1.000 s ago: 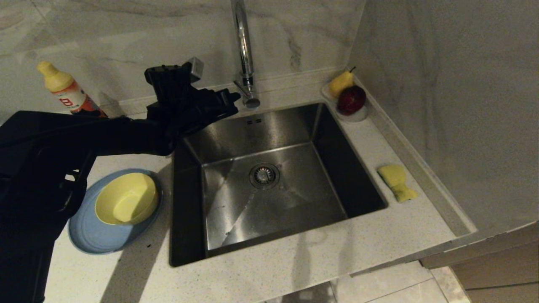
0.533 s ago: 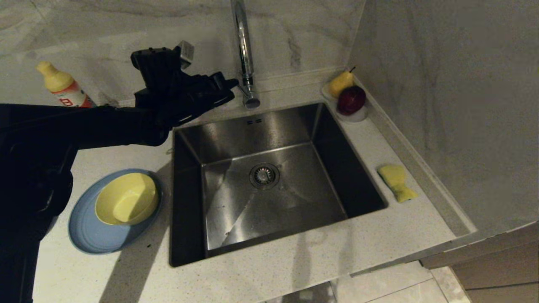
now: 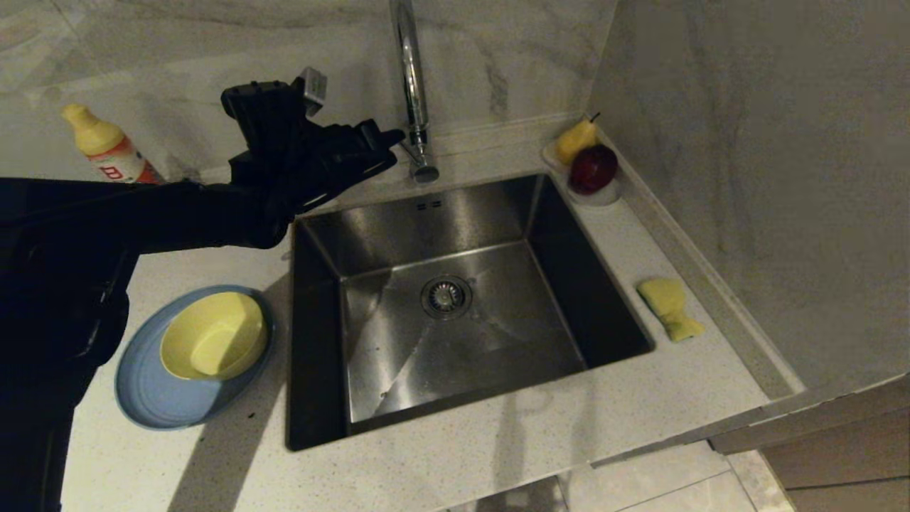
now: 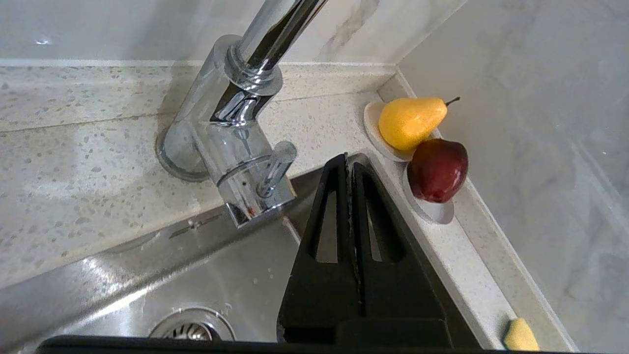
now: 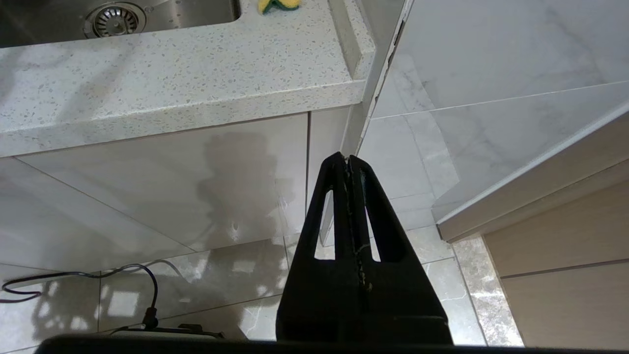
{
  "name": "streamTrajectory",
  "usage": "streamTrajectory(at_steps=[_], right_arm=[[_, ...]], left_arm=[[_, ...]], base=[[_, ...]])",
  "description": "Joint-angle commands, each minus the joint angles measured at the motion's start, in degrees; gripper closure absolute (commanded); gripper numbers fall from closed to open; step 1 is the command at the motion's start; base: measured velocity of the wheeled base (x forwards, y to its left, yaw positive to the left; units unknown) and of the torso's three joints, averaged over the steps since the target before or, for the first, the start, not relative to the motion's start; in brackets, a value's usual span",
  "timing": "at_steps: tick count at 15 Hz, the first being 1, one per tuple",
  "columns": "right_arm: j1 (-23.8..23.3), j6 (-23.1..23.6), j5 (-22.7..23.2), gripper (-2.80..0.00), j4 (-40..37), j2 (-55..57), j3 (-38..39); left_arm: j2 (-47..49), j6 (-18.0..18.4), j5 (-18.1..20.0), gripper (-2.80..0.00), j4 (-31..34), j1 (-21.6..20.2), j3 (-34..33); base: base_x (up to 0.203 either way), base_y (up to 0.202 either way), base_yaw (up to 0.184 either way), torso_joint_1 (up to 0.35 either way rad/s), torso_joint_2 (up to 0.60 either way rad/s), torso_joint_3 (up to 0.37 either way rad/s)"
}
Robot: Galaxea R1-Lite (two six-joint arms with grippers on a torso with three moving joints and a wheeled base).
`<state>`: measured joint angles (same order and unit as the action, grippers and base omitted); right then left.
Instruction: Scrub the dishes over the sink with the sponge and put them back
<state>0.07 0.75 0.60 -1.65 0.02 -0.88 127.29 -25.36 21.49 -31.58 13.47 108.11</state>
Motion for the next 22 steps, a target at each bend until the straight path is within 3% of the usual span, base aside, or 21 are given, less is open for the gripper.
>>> streamTrajectory(at_steps=[1, 8, 13, 16, 18, 20, 22], right_arm=[[0.01, 0.04, 0.02, 0.00, -0.02, -0.11, 0.00], [0.01, 0.04, 0.02, 0.00, -0.02, -0.11, 0.00], [0.01, 0.04, 0.02, 0.00, -0.02, -0.11, 0.00], [0.01, 0.04, 0.02, 0.00, -0.02, -0.11, 0.00], [0.01, 0.04, 0.02, 0.00, -0.02, -0.11, 0.00], [0.01, 0.04, 0.02, 0.00, -0.02, -0.11, 0.00], [0.01, 0.04, 0.02, 0.00, 0.06, -0.11, 0.00]], left_arm=[[1.82, 0.29, 0.04, 0.00, -1.27, -0.02, 0.13], [5.37, 5.56, -0.39, 0.00, -3.05, -0.20, 0.35], [7.00, 6.99, -0.79, 0.00, -2.96, -0.32, 0.44], [4.91, 7.24, -3.50, 0.00, -1.77, -0.46, 0.30], [1.58, 8.18, -4.30, 0.00, 5.48, -0.46, 0.27], [-3.17, 10.62, -7.76, 0.00, 15.09, -0.40, 0.25], [-4.78, 12.41, -9.97, 0.00, 17.78, -0.04, 0.18]], base=[[0.000, 0.000, 0.000, 0.000, 0.00, 0.000], [0.000, 0.000, 0.000, 0.000, 0.00, 0.000], [0.000, 0.000, 0.000, 0.000, 0.00, 0.000], [0.000, 0.000, 0.000, 0.000, 0.00, 0.000], [0.000, 0.000, 0.000, 0.000, 0.00, 0.000], [0.000, 0.000, 0.000, 0.000, 0.00, 0.000], [0.000, 0.000, 0.000, 0.000, 0.00, 0.000]])
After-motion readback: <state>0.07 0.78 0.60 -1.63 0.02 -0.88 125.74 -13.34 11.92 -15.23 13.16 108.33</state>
